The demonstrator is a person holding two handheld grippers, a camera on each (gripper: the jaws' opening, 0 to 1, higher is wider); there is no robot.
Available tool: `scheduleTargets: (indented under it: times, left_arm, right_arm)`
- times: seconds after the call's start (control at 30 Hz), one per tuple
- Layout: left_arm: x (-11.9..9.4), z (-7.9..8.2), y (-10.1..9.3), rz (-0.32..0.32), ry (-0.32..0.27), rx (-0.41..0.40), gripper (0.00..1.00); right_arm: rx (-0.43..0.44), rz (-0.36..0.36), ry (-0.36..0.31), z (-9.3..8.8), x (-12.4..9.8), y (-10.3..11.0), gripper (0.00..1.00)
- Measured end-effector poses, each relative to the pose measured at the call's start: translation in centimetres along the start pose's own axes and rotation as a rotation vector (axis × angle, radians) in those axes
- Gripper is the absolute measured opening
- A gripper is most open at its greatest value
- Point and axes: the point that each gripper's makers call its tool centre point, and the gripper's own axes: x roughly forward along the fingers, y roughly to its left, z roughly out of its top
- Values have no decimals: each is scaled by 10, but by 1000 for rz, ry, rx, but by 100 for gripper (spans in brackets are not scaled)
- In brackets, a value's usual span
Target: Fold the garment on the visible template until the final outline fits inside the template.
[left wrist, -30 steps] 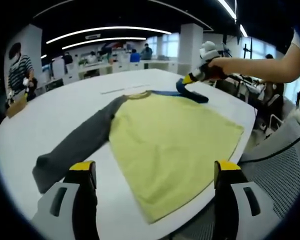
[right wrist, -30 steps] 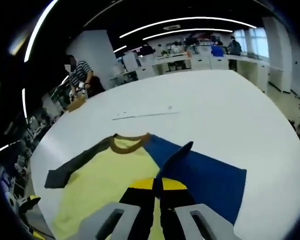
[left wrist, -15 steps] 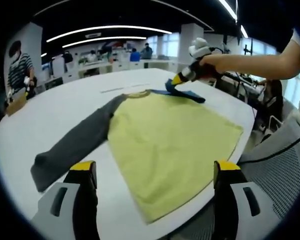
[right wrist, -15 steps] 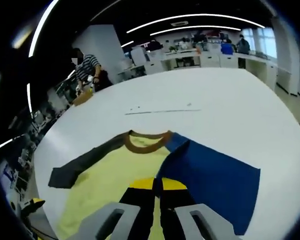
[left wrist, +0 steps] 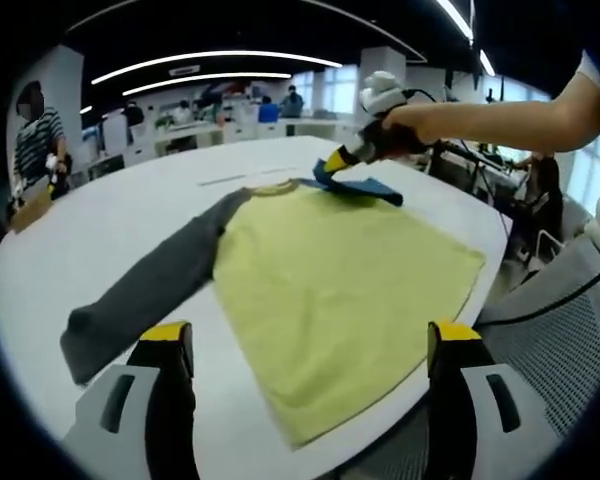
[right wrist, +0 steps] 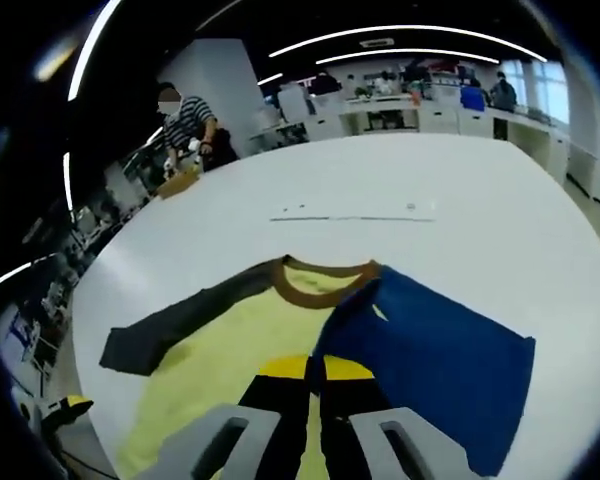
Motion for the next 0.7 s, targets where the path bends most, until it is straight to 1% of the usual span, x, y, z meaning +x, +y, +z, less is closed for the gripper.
scheduleTargets:
  times: [0.43,0.5,0.57,0.7]
  left_arm:
    - [1,-1,0,-7,5,5,94]
    - [0,1,-1,-7,-1,0,94]
    - [0,4,-2,-15,-18,-19,94]
    - [-1,4,1,-9,-22,-23,94]
  right_arm:
    - [-30,36,-3,12,10,28,0]
    - [-34,41,-2,14,10,32,0]
    - [-43,47,-5,16,11,36,0]
    - [-62,64,-6,21,15,46,0]
